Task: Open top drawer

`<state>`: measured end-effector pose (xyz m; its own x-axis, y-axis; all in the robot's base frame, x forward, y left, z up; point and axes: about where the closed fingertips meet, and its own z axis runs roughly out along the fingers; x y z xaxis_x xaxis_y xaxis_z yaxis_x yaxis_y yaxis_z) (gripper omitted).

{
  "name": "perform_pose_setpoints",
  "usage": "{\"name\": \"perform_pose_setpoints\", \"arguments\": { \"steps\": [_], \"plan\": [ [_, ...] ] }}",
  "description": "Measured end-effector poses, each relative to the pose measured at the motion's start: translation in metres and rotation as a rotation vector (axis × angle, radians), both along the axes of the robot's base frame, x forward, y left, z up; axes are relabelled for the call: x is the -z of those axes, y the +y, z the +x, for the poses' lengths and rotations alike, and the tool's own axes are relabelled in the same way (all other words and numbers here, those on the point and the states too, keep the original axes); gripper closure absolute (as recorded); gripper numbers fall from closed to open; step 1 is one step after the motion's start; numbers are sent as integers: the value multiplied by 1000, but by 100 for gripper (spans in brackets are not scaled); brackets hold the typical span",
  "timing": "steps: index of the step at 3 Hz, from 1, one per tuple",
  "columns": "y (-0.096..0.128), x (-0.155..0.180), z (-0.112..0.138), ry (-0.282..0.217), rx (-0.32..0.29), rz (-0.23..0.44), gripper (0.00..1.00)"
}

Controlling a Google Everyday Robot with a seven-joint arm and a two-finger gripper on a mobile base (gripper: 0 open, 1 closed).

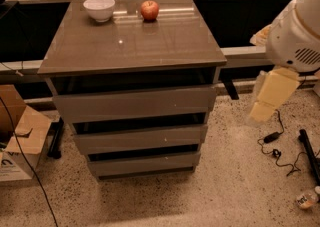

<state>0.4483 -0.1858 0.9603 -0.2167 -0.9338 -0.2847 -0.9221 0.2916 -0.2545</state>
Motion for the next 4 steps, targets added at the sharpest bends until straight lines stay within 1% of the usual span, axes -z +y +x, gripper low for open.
{"name": "perform_pose_setpoints", "arguments": {
  "steps": [1, 2, 3, 4],
  "plan": [
    [26, 29, 16, -37, -42, 67, 0],
    [43, 54, 44, -69, -80, 109, 0],
    [43, 55, 47, -76, -78, 112, 0],
    [53, 73, 48, -43, -89, 62, 0]
  ]
}}
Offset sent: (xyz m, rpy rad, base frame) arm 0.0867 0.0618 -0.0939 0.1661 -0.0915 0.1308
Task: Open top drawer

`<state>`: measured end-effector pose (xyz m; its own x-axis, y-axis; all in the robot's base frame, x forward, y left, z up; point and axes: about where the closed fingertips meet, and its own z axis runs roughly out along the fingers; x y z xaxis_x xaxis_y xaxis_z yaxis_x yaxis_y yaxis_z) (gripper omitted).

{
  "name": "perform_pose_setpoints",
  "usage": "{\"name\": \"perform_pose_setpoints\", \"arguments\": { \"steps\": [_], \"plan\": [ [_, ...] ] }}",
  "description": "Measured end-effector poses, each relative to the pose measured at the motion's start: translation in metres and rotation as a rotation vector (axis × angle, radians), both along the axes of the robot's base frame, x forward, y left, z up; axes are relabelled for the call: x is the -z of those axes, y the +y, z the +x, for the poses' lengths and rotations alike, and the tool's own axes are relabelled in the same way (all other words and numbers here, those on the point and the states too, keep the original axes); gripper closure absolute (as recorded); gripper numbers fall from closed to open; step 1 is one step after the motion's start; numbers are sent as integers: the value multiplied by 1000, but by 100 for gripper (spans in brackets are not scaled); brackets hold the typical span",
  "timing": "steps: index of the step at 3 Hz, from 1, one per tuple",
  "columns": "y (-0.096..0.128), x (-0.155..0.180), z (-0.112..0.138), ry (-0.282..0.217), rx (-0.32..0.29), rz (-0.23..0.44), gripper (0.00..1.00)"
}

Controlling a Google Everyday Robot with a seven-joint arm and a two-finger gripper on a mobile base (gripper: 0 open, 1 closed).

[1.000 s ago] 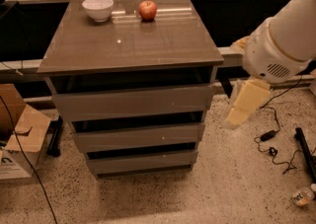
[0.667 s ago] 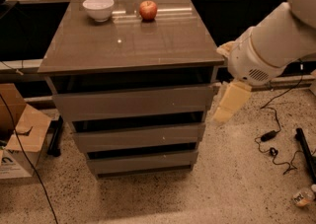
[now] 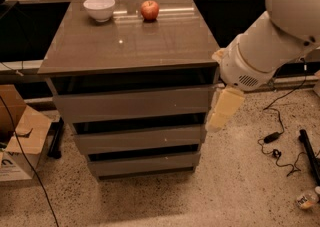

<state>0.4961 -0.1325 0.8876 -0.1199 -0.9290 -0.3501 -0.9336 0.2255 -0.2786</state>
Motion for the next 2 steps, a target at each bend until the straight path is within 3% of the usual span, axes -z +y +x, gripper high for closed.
{"name": "perform_pose_setpoints", "arguments": {
  "steps": [1, 2],
  "plan": [
    [12, 42, 9, 26, -8, 10, 0],
    [16, 80, 34, 13, -16, 43, 0]
  ]
}}
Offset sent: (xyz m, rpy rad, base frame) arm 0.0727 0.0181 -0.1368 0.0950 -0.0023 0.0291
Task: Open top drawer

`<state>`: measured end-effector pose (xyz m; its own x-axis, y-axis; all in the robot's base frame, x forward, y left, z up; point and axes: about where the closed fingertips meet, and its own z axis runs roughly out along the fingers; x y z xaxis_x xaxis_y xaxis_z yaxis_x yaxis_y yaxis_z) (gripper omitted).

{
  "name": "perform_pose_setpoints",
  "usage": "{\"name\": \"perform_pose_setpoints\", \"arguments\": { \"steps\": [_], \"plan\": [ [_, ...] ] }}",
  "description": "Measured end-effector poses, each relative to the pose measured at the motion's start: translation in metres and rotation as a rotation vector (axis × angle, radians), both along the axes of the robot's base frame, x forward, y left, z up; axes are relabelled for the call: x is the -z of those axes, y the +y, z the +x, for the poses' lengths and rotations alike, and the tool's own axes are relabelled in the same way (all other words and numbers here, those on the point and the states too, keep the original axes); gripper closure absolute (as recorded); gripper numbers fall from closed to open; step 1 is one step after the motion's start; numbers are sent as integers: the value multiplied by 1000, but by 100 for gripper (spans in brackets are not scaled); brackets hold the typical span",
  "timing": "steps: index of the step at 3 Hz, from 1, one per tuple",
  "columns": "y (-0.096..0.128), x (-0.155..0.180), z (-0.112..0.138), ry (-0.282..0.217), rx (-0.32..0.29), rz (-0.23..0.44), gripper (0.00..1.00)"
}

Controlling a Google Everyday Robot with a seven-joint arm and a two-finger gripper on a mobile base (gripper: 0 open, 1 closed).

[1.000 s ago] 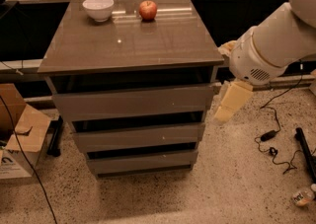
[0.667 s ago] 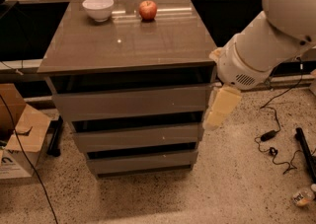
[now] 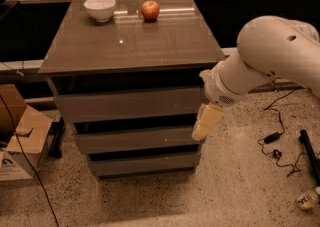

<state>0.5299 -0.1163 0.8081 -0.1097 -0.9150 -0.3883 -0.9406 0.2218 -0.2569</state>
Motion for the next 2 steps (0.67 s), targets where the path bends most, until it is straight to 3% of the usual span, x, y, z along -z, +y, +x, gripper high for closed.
{"name": "perform_pose_setpoints", "arguments": {
  "steps": [2],
  "plan": [
    [10, 69, 72, -21, 7, 100, 0]
  ]
}}
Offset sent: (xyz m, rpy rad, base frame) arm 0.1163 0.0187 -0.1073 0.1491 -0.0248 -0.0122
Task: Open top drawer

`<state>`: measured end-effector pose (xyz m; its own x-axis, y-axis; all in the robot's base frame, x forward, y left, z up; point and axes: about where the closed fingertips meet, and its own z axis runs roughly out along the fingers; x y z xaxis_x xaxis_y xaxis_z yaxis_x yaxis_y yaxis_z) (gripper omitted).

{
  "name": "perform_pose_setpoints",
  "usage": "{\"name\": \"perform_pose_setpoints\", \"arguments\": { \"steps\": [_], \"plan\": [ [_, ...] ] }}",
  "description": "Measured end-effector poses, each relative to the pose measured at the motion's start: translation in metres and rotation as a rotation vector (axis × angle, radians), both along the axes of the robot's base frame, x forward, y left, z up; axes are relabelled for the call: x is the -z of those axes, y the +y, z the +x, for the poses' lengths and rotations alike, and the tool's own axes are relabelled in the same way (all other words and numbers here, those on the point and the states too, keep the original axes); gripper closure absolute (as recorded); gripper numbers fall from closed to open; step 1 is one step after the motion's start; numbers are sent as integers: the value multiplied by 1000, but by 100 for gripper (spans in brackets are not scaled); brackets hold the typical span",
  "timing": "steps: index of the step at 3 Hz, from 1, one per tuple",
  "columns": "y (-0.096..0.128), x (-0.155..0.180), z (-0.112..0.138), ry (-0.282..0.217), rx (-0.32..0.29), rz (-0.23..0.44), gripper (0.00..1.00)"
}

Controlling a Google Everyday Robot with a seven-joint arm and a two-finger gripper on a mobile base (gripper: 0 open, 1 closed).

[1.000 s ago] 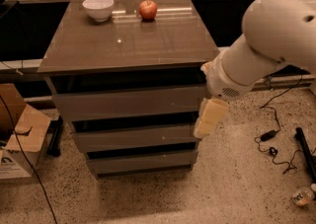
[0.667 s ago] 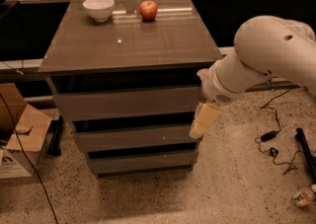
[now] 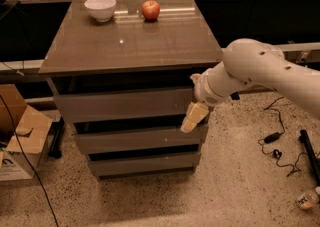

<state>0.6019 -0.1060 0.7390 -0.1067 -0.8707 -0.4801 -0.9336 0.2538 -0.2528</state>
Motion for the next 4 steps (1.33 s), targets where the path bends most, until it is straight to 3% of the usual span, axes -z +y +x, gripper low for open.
{"name": "perform_pose_setpoints", "arguments": {
  "steps": [1, 3, 4],
  "plan": [
    [13, 41, 37, 29, -14, 21, 0],
    [22, 89, 72, 89, -60, 2, 0],
    [21, 96, 74, 124, -68, -7, 18]
  ]
}}
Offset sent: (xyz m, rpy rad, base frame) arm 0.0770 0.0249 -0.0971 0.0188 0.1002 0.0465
